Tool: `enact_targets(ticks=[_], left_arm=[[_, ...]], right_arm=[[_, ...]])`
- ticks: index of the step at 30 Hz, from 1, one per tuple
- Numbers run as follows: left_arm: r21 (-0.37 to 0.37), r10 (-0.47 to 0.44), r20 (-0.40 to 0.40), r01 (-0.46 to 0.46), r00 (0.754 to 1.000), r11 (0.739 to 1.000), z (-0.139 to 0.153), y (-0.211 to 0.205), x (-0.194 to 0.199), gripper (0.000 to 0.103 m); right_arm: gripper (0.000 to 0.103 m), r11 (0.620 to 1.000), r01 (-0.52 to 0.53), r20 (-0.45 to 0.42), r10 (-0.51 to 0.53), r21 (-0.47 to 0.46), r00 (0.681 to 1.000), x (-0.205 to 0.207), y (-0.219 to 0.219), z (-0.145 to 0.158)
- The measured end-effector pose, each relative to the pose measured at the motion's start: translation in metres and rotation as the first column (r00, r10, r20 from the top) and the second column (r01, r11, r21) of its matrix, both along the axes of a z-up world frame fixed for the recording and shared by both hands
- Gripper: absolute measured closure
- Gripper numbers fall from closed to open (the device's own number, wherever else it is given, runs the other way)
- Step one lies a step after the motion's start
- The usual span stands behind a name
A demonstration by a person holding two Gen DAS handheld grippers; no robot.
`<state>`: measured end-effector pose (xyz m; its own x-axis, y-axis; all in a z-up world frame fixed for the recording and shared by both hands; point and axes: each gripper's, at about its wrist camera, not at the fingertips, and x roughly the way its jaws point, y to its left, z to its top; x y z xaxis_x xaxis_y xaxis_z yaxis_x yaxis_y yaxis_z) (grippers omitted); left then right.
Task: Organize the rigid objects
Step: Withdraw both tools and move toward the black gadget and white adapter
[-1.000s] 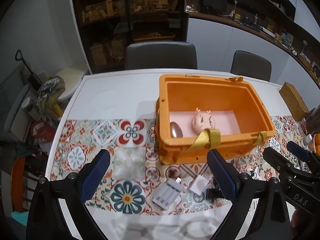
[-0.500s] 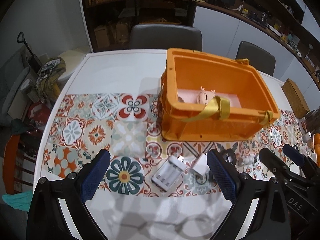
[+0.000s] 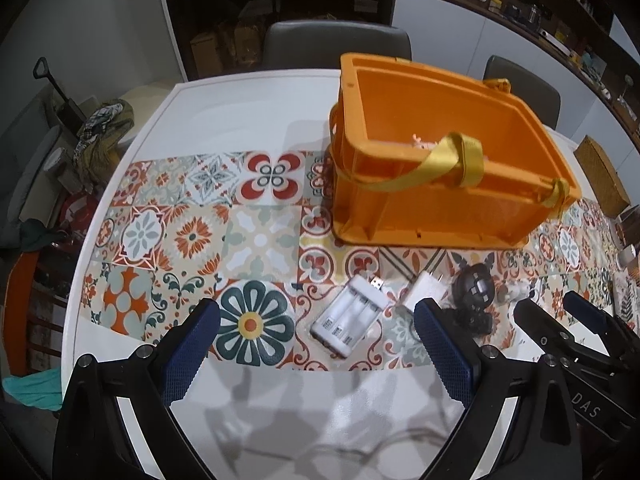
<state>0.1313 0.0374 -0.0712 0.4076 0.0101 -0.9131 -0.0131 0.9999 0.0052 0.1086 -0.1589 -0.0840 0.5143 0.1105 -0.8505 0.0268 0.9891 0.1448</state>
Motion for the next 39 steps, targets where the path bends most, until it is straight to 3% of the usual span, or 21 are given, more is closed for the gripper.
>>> enact_targets(ticks=[9,39], left_arm=[[0.036,-0.004,-0.033,0.005,0.999,0.999,-0.023,-0.001,-0.001,0.004],[0.046,0.007,-0.185,0.002,0.983,0.999,-0.093,0.003,0.009,0.004]], right_arm=[[0.016,1.000,-0.007,-0.065,0.006,-0.005,0.998,0.000,0.004,-0.030],[0.016,1.000,0.018,-0.219,-0.023,-0.024,0.975,0.024,0.008,-0.106]])
